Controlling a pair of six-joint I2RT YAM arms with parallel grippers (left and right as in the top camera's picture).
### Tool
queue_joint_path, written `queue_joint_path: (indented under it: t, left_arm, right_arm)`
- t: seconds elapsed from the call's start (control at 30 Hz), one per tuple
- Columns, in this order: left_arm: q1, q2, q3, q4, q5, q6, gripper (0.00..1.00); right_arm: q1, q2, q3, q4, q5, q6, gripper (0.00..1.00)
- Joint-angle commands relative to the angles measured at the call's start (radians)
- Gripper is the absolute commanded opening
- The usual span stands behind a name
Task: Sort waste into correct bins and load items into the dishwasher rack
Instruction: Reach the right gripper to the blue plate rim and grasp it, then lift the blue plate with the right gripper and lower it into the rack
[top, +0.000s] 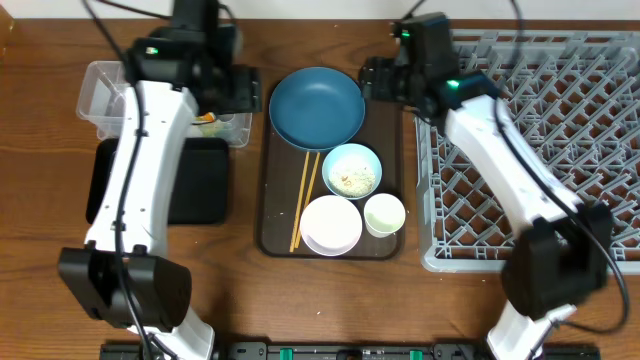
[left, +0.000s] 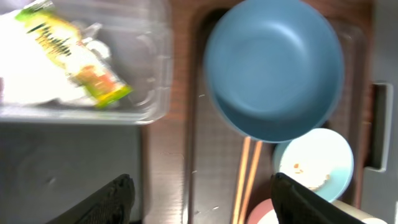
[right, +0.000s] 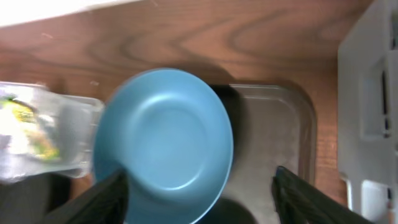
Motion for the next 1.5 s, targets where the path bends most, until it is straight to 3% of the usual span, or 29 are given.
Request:
queue_joint_path:
  t: [0.0,0.2,0.3,0.73,1.07,1.27,1.37,1.47]
  left_arm:
    - [0.041,-0.016,0.015,-0.012,-0.005,-0.005,0.75]
    - [0.085,-0.016,0.015,-0.023,-0.005,-0.005,0.77]
    - [0.088,-0.016,0.015,-0.022,-0.005,-0.005,0.85]
    - [0.088,-0.016,0.015,-0.022,-0.005,-0.005,0.87]
    - [0.088,-0.016,0.015,-0.022,-0.005,-0.005,0.87]
    - [0.088,-0.016,0.015,-0.022,-0.005,-0.005,0.87]
    - [0.088,-0.016,0.015,-0.022,-0.005,-0.005,0.87]
    - [0.088,-0.016,0.015,-0.022,-0.005,-0.005,0.87]
  right_arm:
    - [0.026,0.099,0.061,-0.036,0.105,0.047,0.66]
    - [0.045,0.22,0.064,-0.039,0.104,0.072,0.62]
    - [0.052,0.261,0.064,-0.035,0.103,0.072,0.56]
    - [0.058,0.308,0.064,0.006,0.127,0.087,0.01]
    - [0.055,0.283,0.124,0.055,0.126,0.085,0.01]
    - [0.029,0.171,0.25,0.0,0.13,-0.014,0.01]
    - [0.003,0.073,0.285,-0.042,0.211,-0.063,0.01]
    - [-0.035,-0.04,0.288,-0.099,0.425,-0.164,0.01]
